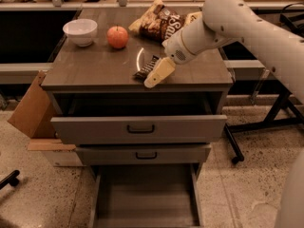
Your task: Place rxbar chocolate into bottom drawer
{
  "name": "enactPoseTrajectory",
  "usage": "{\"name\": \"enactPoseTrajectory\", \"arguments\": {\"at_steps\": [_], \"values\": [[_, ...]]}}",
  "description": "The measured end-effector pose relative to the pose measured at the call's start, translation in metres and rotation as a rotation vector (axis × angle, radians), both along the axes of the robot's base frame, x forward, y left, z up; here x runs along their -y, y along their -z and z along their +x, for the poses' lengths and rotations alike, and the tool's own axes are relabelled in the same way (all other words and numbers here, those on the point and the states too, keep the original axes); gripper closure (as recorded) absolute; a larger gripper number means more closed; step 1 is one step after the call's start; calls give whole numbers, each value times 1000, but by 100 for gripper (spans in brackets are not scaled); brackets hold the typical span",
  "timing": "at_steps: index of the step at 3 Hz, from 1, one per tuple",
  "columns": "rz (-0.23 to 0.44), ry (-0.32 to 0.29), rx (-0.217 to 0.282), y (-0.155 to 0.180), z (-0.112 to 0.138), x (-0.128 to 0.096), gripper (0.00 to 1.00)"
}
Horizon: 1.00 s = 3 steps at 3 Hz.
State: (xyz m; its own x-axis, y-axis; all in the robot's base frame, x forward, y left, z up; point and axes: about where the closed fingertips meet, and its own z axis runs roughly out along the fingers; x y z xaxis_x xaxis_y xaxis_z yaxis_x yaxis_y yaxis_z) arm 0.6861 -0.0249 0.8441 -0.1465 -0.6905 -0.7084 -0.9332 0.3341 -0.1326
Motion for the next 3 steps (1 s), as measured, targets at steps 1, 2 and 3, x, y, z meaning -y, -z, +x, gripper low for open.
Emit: {"name": "enactPoseTrajectory", "arguments": {"at_steps": [1, 2, 3], "values": [[-32, 10, -15, 8, 6, -5, 0], [-61, 15, -31, 15, 10, -10, 0], [-80, 19, -46, 21, 12, -13, 0]]}}
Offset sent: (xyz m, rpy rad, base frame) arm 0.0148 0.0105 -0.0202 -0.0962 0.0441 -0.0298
